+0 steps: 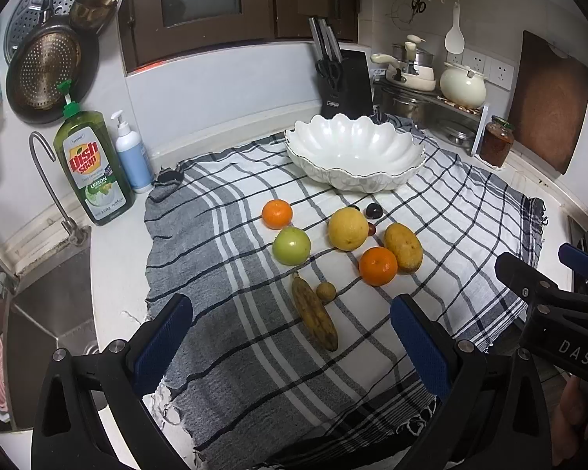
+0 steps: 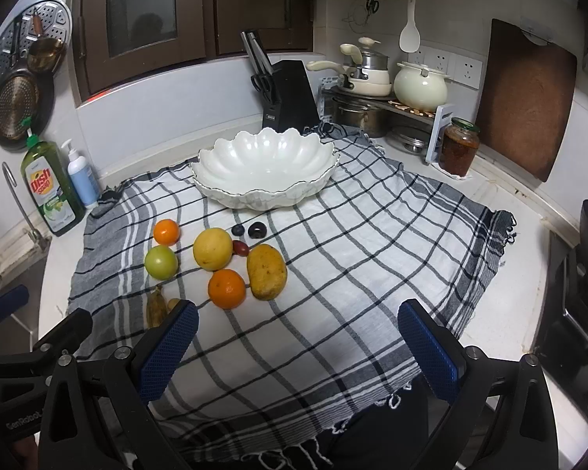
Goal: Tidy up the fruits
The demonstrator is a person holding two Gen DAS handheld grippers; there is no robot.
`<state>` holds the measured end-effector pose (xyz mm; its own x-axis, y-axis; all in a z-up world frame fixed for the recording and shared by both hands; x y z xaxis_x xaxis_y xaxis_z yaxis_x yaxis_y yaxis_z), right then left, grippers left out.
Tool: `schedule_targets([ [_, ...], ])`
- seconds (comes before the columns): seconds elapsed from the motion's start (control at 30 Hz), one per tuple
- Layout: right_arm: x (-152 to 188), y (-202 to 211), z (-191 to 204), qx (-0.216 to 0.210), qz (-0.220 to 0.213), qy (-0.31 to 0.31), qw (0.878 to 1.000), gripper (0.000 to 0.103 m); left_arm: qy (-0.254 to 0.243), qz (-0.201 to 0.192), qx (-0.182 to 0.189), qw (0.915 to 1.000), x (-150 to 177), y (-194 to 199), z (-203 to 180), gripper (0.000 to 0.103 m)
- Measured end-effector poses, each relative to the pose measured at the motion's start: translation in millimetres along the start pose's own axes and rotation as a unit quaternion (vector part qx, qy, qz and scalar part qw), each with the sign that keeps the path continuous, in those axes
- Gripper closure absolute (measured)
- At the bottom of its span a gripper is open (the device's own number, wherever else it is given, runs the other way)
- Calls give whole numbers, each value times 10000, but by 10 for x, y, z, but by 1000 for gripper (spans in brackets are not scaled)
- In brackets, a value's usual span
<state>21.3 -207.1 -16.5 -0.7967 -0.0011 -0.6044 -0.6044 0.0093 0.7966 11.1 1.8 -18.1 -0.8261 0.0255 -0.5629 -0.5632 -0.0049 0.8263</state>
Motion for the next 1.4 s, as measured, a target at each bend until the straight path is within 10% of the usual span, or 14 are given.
schedule_targets([
  [1.4, 1, -455, -76, 77, 213, -112, 9997, 0, 123, 399, 66, 9991, -46, -490, -167, 0],
])
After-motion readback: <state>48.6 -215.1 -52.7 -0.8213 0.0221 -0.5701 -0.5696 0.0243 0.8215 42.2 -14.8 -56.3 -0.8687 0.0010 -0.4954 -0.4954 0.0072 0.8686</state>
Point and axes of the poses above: each gripper's, at about its wrist camera, not at the fingertips, and y roughly against the way its jaws point, z to its left, x to its underside, the point moved 2 cm from there along -y, roughly the way its jaws point, and after that the axes turned 11 degrees about z, right-handed, at the moved point
